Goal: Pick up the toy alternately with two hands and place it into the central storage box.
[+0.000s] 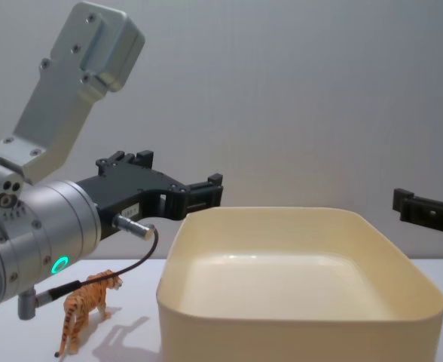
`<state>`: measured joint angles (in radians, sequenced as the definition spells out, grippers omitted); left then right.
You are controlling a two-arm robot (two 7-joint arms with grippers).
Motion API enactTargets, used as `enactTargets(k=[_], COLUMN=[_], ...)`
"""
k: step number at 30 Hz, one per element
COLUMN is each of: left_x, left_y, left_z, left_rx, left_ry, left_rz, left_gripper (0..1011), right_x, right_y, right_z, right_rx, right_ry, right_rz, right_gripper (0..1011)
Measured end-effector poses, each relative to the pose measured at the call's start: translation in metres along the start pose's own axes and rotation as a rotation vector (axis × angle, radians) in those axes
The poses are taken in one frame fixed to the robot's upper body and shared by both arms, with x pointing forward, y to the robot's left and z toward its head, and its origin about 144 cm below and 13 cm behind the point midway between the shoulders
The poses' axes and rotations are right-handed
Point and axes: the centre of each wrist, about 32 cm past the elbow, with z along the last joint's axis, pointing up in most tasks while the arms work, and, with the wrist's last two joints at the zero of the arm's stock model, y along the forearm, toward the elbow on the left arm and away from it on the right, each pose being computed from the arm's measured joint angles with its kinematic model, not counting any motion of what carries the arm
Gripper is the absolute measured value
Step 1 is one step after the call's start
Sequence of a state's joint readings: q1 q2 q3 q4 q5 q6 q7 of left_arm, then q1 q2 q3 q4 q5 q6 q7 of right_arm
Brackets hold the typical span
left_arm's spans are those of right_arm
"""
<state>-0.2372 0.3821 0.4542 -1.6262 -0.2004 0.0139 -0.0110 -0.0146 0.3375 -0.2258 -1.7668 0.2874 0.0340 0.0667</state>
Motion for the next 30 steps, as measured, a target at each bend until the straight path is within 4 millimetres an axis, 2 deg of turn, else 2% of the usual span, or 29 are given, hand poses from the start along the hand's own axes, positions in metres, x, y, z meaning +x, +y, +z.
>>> enactTargets(k=[30], left_x=[0.0], left_y=[0.0], left_z=[0.0], left_rx=[0.0], left_ry=[0.0], left_rz=[0.0], left_gripper=[1002], right_x=[0.0], right_y=[0.0], right_z=[0.0], right_rx=[0.0], right_ry=[0.0], right_rz=[0.0], right_gripper=[1001])
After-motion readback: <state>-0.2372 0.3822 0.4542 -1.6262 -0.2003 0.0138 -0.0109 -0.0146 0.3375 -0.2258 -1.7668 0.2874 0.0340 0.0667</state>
